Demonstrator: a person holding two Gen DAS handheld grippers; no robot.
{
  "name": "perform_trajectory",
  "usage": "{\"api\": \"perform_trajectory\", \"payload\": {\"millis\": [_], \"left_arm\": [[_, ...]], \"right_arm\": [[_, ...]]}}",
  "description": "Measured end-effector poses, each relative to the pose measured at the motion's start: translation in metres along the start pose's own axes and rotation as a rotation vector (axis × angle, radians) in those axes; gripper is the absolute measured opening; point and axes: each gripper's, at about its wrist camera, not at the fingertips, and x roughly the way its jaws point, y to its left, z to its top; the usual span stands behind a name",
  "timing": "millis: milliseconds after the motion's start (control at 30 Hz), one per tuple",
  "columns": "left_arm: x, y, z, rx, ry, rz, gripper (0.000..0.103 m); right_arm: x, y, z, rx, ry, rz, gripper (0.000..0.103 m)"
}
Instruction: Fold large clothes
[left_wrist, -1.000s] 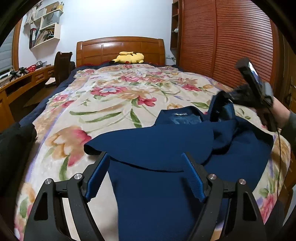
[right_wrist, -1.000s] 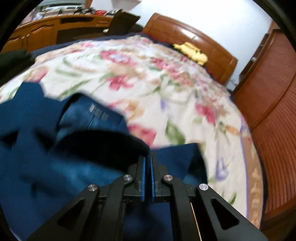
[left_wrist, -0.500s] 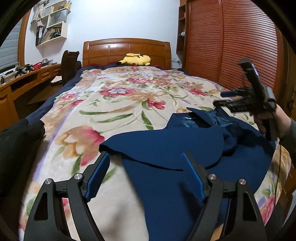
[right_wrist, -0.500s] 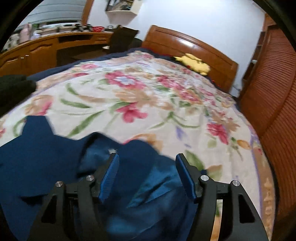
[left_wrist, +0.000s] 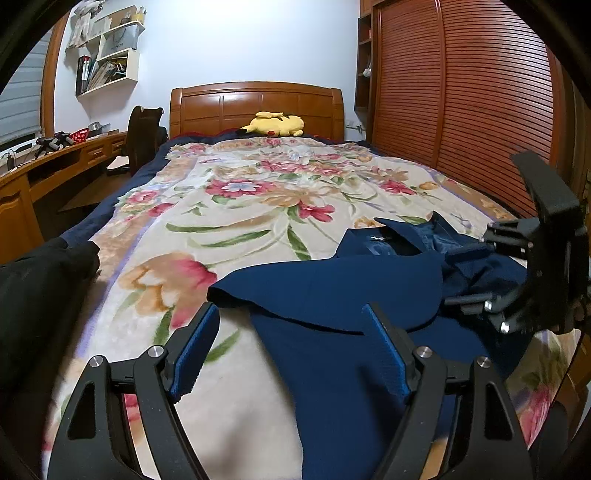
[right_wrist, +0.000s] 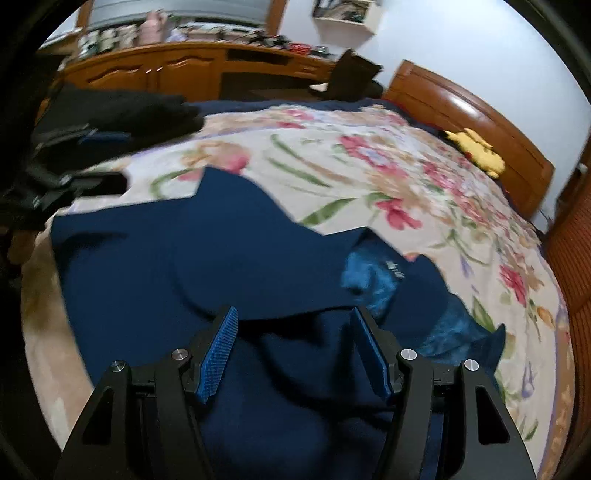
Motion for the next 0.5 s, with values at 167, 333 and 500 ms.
{"api": "perform_trajectory", "payload": {"millis": [167,333,500], "left_arm": [[-0.003,0.004,0.001,-0.01,-0.009,0.0,0.08],[-0.003,0.005,0.002,-0.016,-0.015,-0.001,0.08],[-0.003,0.003,0.001,-0.01,-0.015,-0.009,0.08]], "right_arm": [[0.002,0.014,-0.001,-0.072,0.035,-0.017,0.065],[0.019,0.008,0.022,-0.122,0.058,-0.133,0.065],[0.036,0.012,0.044,-0.166,0.009,-0.134,0.06]]}}
